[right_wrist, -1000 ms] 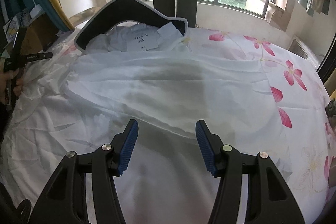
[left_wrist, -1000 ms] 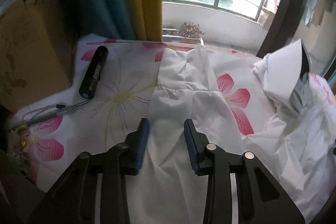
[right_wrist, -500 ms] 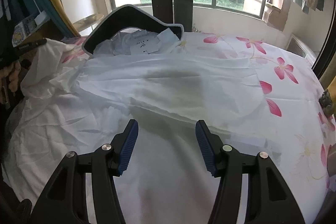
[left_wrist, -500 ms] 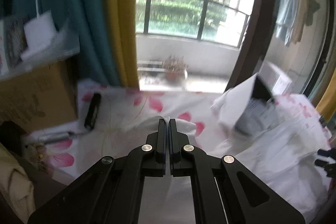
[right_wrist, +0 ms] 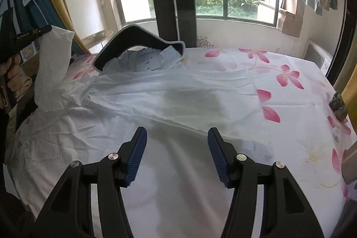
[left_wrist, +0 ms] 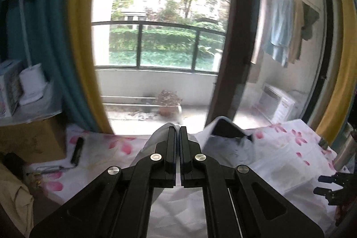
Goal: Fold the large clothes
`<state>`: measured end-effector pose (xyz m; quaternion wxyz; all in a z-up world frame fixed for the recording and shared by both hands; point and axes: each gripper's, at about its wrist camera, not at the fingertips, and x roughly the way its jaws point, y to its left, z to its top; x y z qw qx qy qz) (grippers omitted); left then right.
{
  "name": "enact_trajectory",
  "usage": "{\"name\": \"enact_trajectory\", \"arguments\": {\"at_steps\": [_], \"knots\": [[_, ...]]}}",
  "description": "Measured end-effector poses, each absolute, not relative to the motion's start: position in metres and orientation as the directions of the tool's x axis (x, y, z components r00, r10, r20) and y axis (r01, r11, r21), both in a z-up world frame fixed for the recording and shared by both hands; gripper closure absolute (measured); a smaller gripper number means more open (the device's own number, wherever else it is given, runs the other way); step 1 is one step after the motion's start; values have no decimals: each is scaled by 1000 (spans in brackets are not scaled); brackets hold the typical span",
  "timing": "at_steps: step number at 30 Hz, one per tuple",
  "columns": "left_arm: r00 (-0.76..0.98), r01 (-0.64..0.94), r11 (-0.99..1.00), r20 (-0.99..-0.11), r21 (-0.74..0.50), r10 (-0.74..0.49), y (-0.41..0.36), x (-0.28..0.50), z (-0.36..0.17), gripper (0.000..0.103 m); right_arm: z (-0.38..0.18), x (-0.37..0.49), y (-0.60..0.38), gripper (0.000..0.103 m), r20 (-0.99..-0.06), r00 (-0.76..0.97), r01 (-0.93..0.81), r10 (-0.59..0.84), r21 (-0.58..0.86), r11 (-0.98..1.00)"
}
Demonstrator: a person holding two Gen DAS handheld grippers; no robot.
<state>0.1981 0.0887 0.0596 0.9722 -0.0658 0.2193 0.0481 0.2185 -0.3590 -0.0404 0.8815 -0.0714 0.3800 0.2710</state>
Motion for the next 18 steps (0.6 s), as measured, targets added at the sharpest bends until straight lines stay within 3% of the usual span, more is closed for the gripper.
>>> {"name": "enact_trajectory", "arguments": {"at_steps": [18], "knots": [[866,69,996,-491,-63,-91,-40,251,43,101,-54,235,-428,46,-702,566,-478,432,148,866]]}}
